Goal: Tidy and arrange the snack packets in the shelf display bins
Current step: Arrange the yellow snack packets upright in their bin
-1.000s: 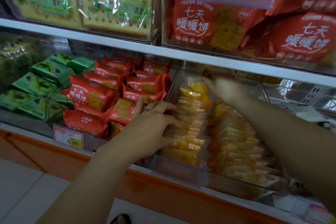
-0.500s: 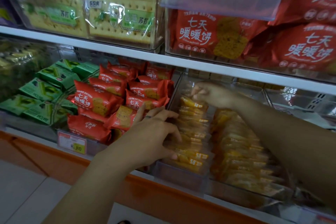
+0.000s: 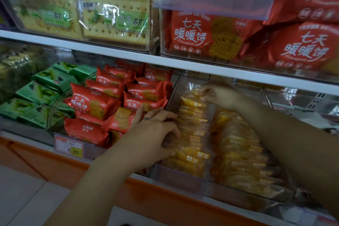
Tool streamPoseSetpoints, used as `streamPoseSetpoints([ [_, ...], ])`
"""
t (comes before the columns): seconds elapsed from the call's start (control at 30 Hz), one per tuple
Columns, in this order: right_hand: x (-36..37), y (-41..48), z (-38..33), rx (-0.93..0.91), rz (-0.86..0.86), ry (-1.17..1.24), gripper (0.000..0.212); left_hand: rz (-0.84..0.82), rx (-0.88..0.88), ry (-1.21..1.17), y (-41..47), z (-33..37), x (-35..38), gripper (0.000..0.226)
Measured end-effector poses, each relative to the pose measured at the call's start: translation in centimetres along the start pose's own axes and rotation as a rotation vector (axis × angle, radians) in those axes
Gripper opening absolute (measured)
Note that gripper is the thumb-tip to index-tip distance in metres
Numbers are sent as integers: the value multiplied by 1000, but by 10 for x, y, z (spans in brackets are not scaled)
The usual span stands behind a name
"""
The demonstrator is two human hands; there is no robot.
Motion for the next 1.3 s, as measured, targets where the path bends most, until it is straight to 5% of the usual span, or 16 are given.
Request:
streamPoseSetpoints([
  [0.27,0,7,6,108,230,105,17,-1,8,-7,0,-2,2,34],
  [0.6,9,0,-7,111,-99,107,43,-29,-15,-26,3,-1,1,32],
  [0.8,-30,-40,-16,48,209,44,27,-9,-3,-37,-1,0,0,31],
  [1.1,-6,-24,-32,64,131,-174,13,21,2,-40,-4,0,1,32],
  [1.3,-29,-48,-31,52,123,-10,25,52,20,-25,-6,0,2,31],
])
Point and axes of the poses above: each hand's wrist, its own y-axis towards the middle knuckle, its own x-axis out of the palm, z = x × y, the point moved 7 cm from there along y, towards the middle knuckle, and after that the axes turned 2 degrees about x, right-handed, at the moved point
